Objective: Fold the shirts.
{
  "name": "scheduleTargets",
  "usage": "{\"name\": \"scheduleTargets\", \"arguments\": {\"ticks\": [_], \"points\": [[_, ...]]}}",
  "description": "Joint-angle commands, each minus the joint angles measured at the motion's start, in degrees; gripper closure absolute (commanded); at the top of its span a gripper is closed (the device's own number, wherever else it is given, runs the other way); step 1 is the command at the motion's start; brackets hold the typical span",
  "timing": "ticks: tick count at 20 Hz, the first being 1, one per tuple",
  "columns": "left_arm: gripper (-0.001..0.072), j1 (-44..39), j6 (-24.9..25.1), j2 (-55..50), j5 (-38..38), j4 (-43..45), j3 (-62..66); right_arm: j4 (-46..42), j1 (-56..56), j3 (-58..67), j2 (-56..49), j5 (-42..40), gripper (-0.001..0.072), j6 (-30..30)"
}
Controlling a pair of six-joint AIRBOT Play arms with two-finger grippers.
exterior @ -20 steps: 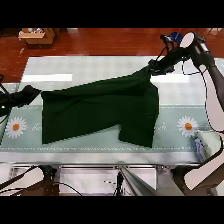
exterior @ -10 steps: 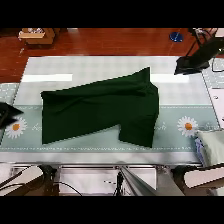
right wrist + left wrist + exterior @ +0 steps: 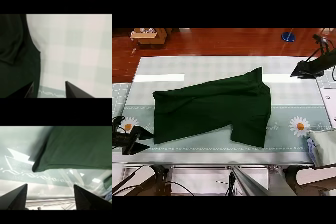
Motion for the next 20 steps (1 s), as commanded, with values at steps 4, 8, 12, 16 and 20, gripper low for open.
{"name": "scheduleTargets", "arguments": {"ticks": [4, 8, 12, 16, 20], "points": [[0.0, -4.6, -3.3, 0.2, 9.0, -0.2, -1.9, 6.8, -2.6, -0.6, 0.0, -3.4, 0.0256, -5.7], [0.0, -10.4, -6.4, -0.2, 13.3, -0.2, -1.9, 7.4, -2.6, -0.6, 0.0, -4.5, 0.0256, -7.9], [0.001, -16.0, -9.7, -0.8, 16.3, -0.2, -1.9, 7.3, -2.8, -0.6, 0.0, -4.3, 0.0257, -8.9], [0.0667, -20.2, -10.8, -1.5, 17.2, -2.2, -1.9, 7.3, -2.9, -0.6, 0.0, -2.7, 0.0257, -9.0], [0.0683, -21.4, -9.8, -1.4, 17.1, -3.7, -1.9, 7.6, -5.4, -4.5, 0.2, 1.3, 0.0257, -9.8]]}}
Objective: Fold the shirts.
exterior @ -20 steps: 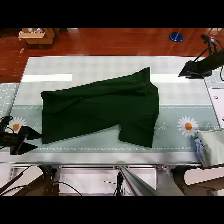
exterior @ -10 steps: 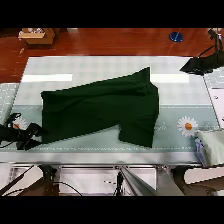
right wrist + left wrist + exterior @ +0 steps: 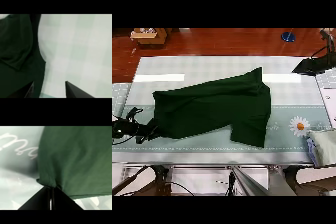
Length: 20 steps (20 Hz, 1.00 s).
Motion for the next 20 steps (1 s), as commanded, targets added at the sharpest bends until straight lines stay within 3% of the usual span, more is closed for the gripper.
{"name": "scheduleTargets", "arguments": {"ticks": [1, 5, 9, 20], "points": [[0.0684, -1.2, 0.7, -0.1, -0.2, -2.1, 0.1, 1.1, -3.1, -5.7, 0.3, 2.6, 0.0257, -0.5], [0.0684, -1.2, 5.2, -0.1, -0.2, -5.3, 0.1, 8.0, -8.1, -20.9, 1.7, 1.7, 0.0257, -1.3], [0.0683, -1.2, 8.5, -0.1, -0.7, -7.9, 0.1, 7.3, -6.9, -31.3, 3.4, -0.1, 0.0257, -1.8], [0.0684, -1.2, 12.6, 0.3, -3.4, -9.2, 0.1, 5.6, 5.7, -38.6, 5.7, -6.3, 0.0248, 2.7]]}}
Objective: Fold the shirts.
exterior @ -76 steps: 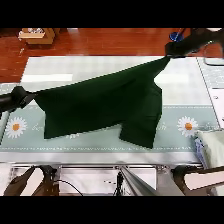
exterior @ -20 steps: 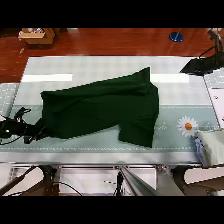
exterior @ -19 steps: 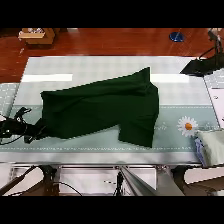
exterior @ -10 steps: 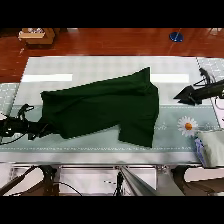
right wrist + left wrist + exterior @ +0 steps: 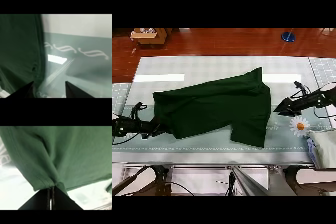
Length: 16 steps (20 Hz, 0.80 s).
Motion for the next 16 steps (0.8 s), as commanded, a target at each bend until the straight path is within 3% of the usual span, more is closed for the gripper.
{"name": "scheduleTargets", "arguments": {"ticks": [1, 6, 7, 10, 14, 16], "points": [[0.0684, 0.0, 1.4, 0.1, -1.0, -0.2, 0.1, 0.0, 5.2, -0.8, 0.2, -3.4, 0.0248, 3.0], [0.0684, 0.0, 2.9, 0.1, -0.9, -0.2, 0.1, -0.1, 10.9, -0.8, 0.0, -7.2, 0.025, 8.5], [0.0684, 0.0, 3.4, 0.1, -0.9, -0.2, 0.1, -0.1, 12.0, -0.8, 0.0, -8.1, 0.0283, 9.5], [0.0684, 0.0, 4.5, 0.1, -1.1, -1.7, 0.5, 0.6, 13.5, -0.8, 0.0, -9.2, 0.0671, 10.9], [0.0686, 0.0, 11.1, 1.7, -4.0, -12.2, 6.1, 6.6, 12.1, 0.6, 4.3, -6.2, 0.0686, 6.4], [0.0686, 0.0, 11.2, 5.4, -5.2, -18.3, 13.2, 10.9, 11.1, 3.5, 11.0, -5.6, 0.0686, 2.2]]}}
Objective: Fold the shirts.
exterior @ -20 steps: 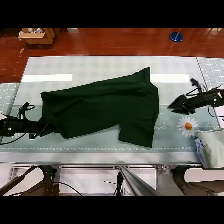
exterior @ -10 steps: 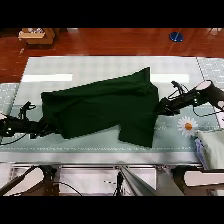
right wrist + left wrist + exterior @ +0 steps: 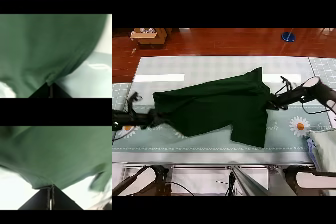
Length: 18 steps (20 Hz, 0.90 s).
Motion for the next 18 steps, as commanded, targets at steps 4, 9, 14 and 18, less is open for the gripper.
{"name": "scheduleTargets", "arguments": {"ticks": [4, 9, 14, 18], "points": [[0.0685, 0.0, 2.6, 13.4, 0.1, -18.2, 26.3, 9.4, -1.0, 14.7, 22.1, -2.3, 0.0686, -7.5], [0.0685, 0.3, 0.3, 24.3, 11.7, -18.3, 49.7, -1.8, -1.0, 32.2, 38.0, -16.7, 0.0686, 2.7], [0.0685, 0.3, -11.7, 30.9, 16.2, -5.0, 61.1, -21.9, -1.0, 47.6, 43.0, -11.8, 0.0686, 15.6], [0.0686, 0.2, -18.2, 34.3, 5.6, 5.9, 63.4, -29.8, -1.0, 55.3, 44.1, 1.6, 0.0686, 17.4]]}}
